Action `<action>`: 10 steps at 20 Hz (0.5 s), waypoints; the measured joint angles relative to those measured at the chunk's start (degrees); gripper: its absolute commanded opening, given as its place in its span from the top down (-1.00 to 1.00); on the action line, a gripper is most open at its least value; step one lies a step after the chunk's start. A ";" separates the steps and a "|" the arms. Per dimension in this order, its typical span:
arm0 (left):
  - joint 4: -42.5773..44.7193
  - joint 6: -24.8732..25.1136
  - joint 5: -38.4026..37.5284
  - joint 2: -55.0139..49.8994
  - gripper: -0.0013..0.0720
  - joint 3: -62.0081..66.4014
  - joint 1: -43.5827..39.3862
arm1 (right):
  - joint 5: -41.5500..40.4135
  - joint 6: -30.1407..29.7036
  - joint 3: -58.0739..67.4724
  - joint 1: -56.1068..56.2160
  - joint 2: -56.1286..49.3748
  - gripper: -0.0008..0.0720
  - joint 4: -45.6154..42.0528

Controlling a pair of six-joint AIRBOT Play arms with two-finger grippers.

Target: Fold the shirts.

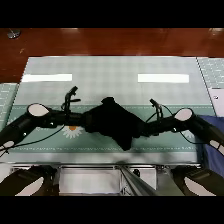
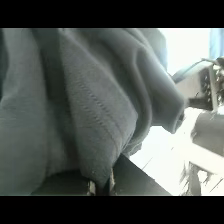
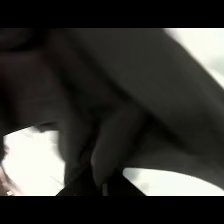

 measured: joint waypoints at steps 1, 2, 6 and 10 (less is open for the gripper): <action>0.02 0.00 -1.03 0.35 0.85 2.36 1.33 | 1.38 -0.66 3.08 -0.39 -0.20 0.91 0.02; 0.04 -0.04 -2.01 0.85 0.85 5.51 3.06 | 3.13 -0.81 7.34 -1.16 -0.37 0.91 -0.46; -0.04 -1.95 -5.75 2.97 0.85 21.86 10.80 | 8.90 2.40 31.10 -4.87 -0.59 0.91 -6.34; -0.09 -4.31 -9.27 4.83 0.85 40.87 17.64 | 15.28 6.95 60.37 -6.64 -0.63 0.91 -15.39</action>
